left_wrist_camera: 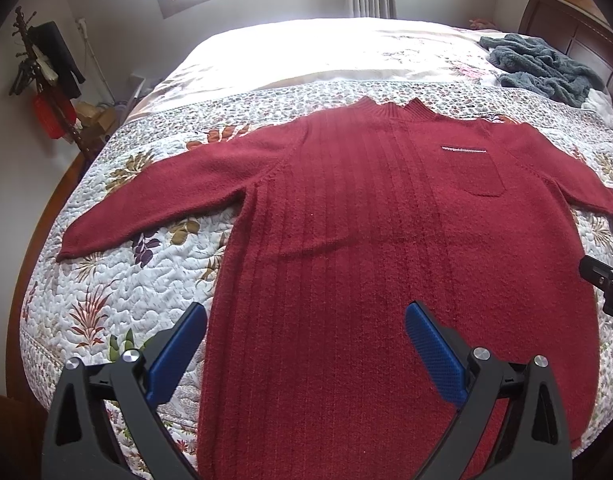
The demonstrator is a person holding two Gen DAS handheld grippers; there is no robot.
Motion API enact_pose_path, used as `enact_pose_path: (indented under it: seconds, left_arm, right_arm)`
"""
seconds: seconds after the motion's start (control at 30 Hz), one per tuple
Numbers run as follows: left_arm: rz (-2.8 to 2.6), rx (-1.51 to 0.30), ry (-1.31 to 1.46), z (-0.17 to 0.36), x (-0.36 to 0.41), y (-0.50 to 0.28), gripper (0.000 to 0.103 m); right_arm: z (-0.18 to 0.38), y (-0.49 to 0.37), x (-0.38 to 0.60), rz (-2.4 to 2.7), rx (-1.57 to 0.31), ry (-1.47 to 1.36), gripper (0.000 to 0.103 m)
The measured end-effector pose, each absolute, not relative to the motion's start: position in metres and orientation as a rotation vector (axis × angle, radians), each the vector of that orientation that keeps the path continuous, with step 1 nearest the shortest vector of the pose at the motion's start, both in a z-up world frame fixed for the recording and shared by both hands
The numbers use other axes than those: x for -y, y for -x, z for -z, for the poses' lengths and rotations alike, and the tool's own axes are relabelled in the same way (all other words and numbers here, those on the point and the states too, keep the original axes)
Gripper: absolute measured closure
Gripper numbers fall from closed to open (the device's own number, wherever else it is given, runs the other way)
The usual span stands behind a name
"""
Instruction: Fold small clothes
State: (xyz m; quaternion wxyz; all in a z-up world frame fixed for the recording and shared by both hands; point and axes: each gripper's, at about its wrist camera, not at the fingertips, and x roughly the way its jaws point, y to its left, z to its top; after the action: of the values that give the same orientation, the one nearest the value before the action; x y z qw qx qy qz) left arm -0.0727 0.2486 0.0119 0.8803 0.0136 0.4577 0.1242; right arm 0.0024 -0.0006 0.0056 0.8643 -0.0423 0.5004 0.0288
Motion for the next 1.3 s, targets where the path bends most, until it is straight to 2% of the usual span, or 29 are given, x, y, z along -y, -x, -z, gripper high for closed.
enact_pose_path:
  seconds: [0.27,0.77,1.03,1.13,1.3]
  left_arm:
    - [-0.255,-0.972,-0.023,-0.010,-0.249,0.073,0.004]
    - [-0.238,-0.971,-0.023,-0.009,-0.245,0.067,0.004]
    - [-0.192,-0.886,-0.058,-0.022,-0.209,0.014,0.004]
    - [-0.151,-0.847,-0.041,-0.030,-0.191,-0.008,0.004]
    - [-0.108,-0.838,0.009,-0.033,-0.175,-0.033,0.004]
  right_arm:
    - [0.000,-0.006,0.001,-0.057,-1.135,0.099,0.003]
    - [-0.002,-0.010,0.019,-0.085,-1.104,0.060,0.003]
    - [-0.037,-0.068,0.173,0.157,-1.066,-0.031,0.003]
    - [-0.069,-0.088,0.241,0.332,-1.064,-0.007,0.003]
    - [-0.009,-0.124,0.366,0.350,-1.186,-0.309,0.003]
